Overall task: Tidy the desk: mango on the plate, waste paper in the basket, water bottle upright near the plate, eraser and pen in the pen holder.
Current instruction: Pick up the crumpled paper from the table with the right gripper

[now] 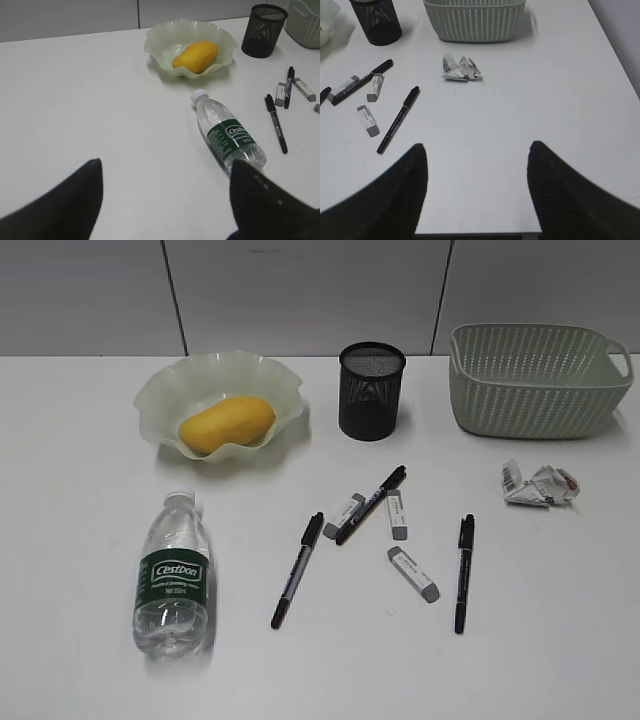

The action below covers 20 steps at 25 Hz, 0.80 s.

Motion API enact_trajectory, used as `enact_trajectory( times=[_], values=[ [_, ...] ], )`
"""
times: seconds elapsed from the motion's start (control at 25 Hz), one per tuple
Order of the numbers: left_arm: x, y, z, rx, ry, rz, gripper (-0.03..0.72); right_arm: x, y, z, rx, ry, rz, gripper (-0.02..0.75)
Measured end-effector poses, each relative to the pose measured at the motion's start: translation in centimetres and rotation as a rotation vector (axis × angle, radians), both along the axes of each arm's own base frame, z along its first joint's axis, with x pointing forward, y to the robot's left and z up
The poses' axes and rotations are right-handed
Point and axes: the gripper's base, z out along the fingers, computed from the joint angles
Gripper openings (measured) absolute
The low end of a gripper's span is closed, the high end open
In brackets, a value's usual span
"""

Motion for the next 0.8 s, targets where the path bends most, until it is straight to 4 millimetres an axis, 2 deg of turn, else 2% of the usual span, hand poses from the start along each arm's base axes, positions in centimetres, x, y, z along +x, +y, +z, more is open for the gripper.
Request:
enact_trajectory(
  times=[0.08,0.2,0.52,0.8],
  values=[
    [0.0,0.01,0.0,0.001,0.0,0.001,0.624,0.0,0.0,0.0,0.0,0.0,0.0,0.501],
    [0.0,0.01,0.0,0.001,0.0,0.001,0.622,0.0,0.0,0.0,0.0,0.0,0.0,0.501],
    [-0.01,0.0,0.0,0.002,-0.001,0.02,0.455,-0.01,0.11,0.0,0.016,0.001,0.006,0.501],
    [-0.11,-0.08,0.0,0.002,-0.001,0.12,0.399,0.13,0.41,0.03,0.041,0.011,0.03,0.496]
  ],
)
